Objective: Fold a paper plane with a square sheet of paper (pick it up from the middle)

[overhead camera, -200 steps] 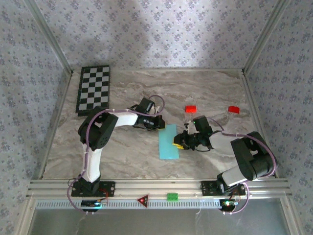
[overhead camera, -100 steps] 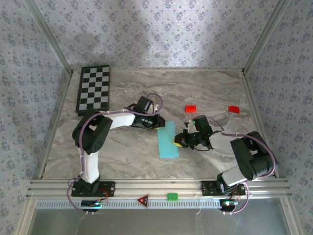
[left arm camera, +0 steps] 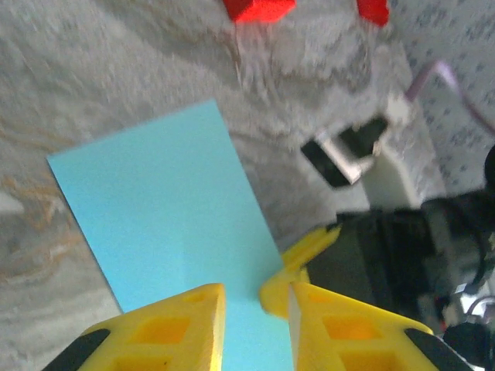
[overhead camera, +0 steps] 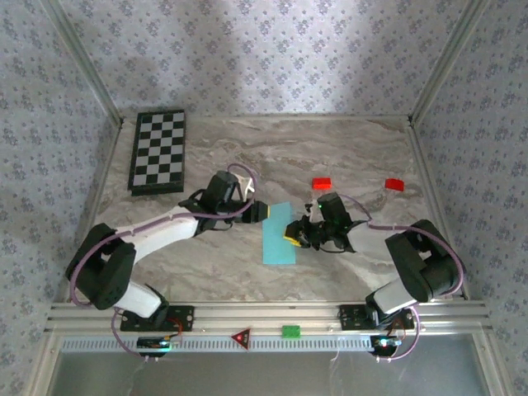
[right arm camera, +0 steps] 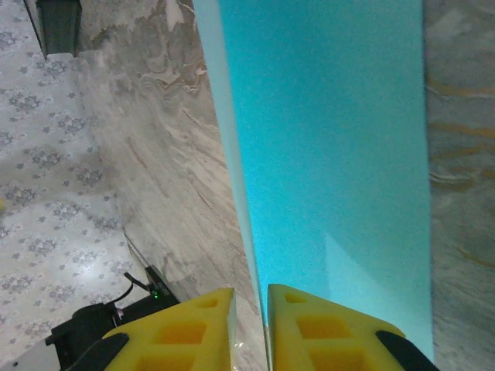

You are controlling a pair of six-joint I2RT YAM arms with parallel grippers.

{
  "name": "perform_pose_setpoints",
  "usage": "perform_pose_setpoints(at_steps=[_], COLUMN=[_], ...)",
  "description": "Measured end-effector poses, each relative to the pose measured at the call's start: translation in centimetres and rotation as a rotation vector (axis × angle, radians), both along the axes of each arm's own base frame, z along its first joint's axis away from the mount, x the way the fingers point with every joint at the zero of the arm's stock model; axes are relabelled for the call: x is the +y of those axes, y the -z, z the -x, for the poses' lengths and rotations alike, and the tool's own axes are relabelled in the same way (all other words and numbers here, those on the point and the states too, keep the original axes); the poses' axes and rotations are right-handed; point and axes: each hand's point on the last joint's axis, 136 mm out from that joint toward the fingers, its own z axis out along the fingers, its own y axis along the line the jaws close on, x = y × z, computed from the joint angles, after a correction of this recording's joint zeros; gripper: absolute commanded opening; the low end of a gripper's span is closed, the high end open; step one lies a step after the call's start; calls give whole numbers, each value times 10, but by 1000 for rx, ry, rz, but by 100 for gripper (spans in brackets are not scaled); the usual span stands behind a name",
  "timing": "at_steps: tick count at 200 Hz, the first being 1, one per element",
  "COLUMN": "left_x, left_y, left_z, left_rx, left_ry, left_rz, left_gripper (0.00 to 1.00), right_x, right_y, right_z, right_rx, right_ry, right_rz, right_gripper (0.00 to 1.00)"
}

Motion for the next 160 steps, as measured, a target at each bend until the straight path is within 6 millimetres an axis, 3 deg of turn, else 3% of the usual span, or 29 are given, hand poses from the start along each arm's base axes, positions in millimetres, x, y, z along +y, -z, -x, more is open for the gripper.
perform_pose_setpoints(at_steps=[25, 50, 118, 160], left_x=[-1, 7, 16, 28], left_y=[15, 24, 0, 13], left_z=[21, 27, 48, 52], left_rx=[9, 26, -120, -118], left_ry=[50, 45, 54, 29], left_rz=[-43, -77, -77, -110], left_gripper=[28, 31, 40, 40], right_x=[-1, -5, -6, -3], right_y=[-5, -7, 4, 6], right_z=[-5, -12, -7, -4], right_rx=[-14, -23, 13, 14], right_ry=[-10, -16, -63, -78], right_rz=[-7, -4, 13, 16], right_gripper=[23, 20, 22, 17])
